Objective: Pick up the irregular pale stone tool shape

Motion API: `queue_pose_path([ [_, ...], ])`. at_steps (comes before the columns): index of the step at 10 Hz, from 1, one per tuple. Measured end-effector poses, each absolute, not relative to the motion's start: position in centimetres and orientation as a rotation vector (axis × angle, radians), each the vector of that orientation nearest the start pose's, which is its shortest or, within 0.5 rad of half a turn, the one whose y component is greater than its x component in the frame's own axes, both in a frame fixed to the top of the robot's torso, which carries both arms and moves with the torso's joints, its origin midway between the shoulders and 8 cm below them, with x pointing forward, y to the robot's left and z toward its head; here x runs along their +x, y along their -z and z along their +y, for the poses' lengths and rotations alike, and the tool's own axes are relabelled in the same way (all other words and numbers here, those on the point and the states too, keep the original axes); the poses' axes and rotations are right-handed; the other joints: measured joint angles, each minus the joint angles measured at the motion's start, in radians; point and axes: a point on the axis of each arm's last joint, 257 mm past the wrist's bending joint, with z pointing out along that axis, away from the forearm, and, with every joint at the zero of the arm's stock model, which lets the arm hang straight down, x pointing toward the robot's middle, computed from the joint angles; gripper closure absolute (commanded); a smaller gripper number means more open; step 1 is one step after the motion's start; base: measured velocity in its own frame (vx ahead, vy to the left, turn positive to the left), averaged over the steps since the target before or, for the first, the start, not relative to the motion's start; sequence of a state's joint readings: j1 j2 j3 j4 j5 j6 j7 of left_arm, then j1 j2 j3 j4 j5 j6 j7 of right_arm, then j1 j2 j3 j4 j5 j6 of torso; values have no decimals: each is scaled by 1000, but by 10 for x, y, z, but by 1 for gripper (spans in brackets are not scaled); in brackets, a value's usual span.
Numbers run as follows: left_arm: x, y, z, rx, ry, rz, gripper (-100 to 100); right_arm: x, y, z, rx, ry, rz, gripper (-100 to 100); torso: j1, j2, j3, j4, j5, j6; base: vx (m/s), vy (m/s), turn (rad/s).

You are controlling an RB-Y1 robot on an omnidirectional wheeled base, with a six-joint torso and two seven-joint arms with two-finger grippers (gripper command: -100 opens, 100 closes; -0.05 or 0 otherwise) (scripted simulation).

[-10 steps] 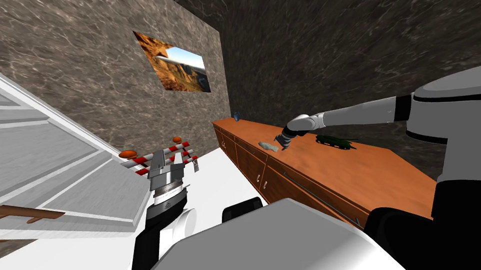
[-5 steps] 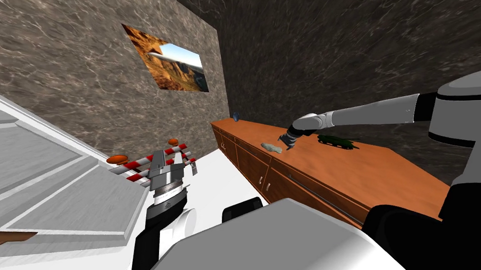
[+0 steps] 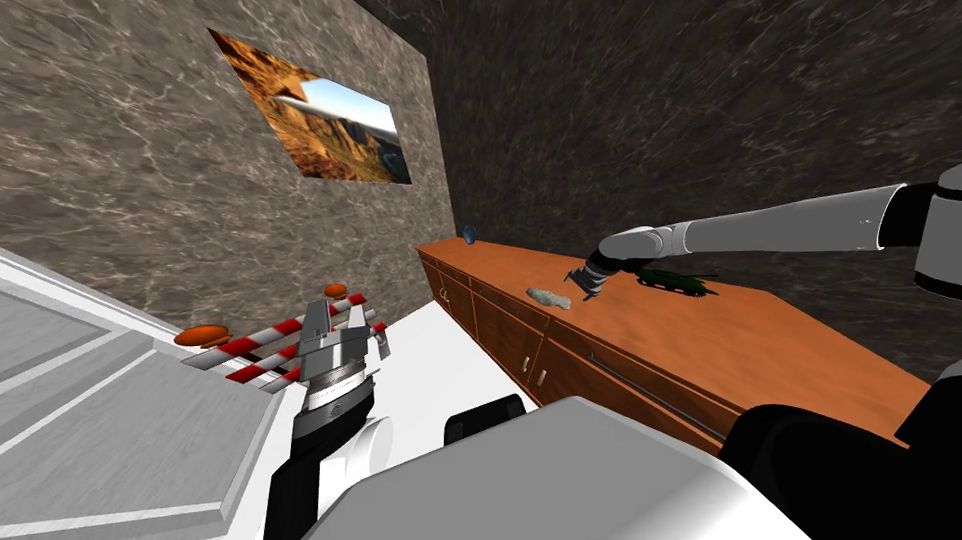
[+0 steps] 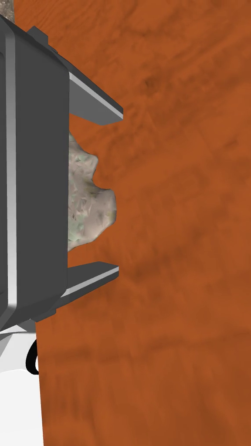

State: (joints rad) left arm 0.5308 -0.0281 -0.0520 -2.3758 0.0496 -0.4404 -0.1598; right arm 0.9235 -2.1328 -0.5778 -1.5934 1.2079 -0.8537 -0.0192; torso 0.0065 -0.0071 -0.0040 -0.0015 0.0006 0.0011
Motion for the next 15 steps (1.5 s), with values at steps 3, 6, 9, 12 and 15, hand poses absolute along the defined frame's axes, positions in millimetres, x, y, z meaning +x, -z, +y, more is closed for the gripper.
queue_pose_path([
  [3,333,-46,273,-649,1228,595,0,392,130,-526,-2171,468,1996,-100,1,1,1,0,0,0,63,77,-74],
  [6,333,-46,273,-650,1228,595,0,384,132,-536,-2192,467,1968,-100,-3,3,2,1,-1,1,50,45,-80],
  [9,333,-46,273,-650,1228,595,0,376,134,-547,-2204,457,1945,-100,1,-1,-1,0,0,0,97,86,-73],
  [12,333,-46,273,-650,1228,595,0,365,143,-557,-2226,440,1913,-100,0,2,1,1,0,0,55,80,-79],
  [15,333,-46,273,-650,1228,595,0,355,149,-562,-2247,425,1868,-100,0,1,1,0,0,0,69,81,-84],
])
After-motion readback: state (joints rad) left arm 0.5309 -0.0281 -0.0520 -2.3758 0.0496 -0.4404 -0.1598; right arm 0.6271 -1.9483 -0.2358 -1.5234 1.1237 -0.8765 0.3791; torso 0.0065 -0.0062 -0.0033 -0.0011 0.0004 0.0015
